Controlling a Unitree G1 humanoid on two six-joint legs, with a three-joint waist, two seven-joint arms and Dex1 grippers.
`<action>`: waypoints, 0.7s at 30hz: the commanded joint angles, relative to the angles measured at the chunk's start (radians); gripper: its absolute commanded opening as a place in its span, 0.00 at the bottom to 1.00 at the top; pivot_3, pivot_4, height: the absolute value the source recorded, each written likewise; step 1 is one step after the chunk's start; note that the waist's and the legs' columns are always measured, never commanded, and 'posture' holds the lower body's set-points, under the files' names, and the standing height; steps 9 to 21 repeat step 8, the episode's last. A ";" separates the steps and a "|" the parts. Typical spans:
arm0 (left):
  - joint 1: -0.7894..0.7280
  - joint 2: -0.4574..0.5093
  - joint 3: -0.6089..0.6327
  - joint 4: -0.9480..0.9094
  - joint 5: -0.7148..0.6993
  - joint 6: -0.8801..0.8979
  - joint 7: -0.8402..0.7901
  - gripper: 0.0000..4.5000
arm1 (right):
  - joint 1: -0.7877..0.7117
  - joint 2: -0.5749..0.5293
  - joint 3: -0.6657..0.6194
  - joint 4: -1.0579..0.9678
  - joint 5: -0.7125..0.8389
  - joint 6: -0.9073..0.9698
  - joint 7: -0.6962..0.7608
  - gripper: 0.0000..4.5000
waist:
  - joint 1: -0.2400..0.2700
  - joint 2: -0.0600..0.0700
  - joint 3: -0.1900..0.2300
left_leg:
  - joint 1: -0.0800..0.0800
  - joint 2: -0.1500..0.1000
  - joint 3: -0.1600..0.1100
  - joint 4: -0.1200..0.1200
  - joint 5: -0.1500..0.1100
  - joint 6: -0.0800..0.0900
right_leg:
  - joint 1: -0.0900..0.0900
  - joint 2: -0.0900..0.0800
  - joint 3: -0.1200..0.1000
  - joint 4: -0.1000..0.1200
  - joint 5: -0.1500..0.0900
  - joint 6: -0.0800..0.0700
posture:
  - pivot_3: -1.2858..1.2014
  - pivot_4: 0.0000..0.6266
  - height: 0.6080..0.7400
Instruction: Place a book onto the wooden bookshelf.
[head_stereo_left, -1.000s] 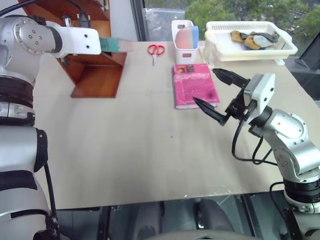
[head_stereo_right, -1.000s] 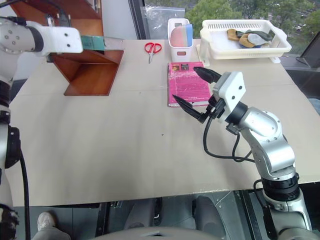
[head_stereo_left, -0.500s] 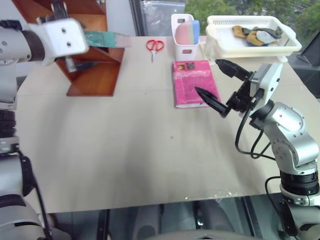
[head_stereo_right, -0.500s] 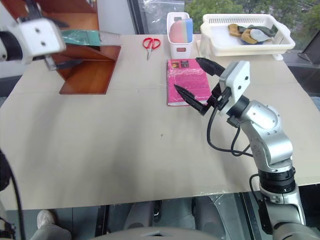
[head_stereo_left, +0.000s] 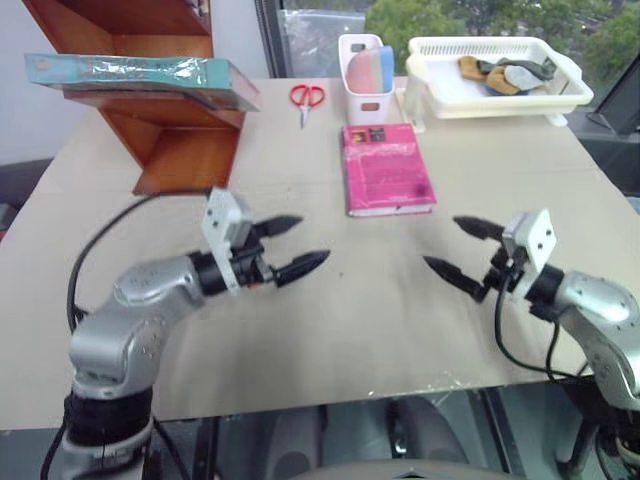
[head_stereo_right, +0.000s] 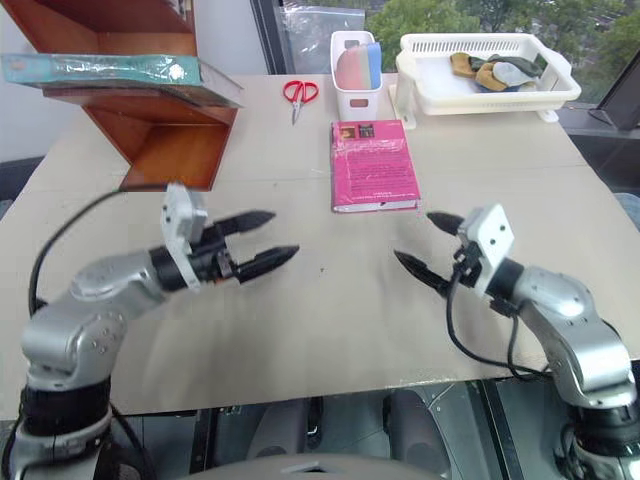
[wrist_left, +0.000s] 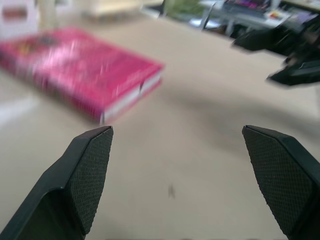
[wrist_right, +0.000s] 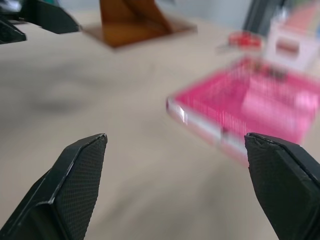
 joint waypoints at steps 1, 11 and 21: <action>0.135 0.037 0.119 -0.021 -0.015 -0.092 -0.058 0.99 | 0.154 -0.067 -0.162 -0.066 0.011 0.001 0.050 1.00 | 0.001 0.000 0.000 | 0.000 0.000 0.000 0.000 0.000 0.000 | 0.000 0.000 0.000 -0.001 0.000 0.000 | 0.52 0.24 1.00; 0.260 0.071 0.171 0.077 0.099 -0.268 -0.058 0.99 | 0.299 -0.084 -0.293 -0.085 -0.004 -0.003 0.049 1.00 | 0.001 0.000 -0.001 | 0.011 -0.001 0.003 -0.001 0.000 0.000 | 0.009 -0.003 0.002 -0.003 -0.003 -0.004 | 0.52 0.24 1.00; 0.260 0.071 0.171 0.077 0.099 -0.268 -0.058 0.99 | 0.299 -0.084 -0.293 -0.085 -0.004 -0.003 0.049 1.00 | 0.001 0.000 -0.001 | 0.011 -0.001 0.003 -0.001 0.000 0.000 | 0.009 -0.003 0.002 -0.003 -0.003 -0.004 | 0.52 0.24 1.00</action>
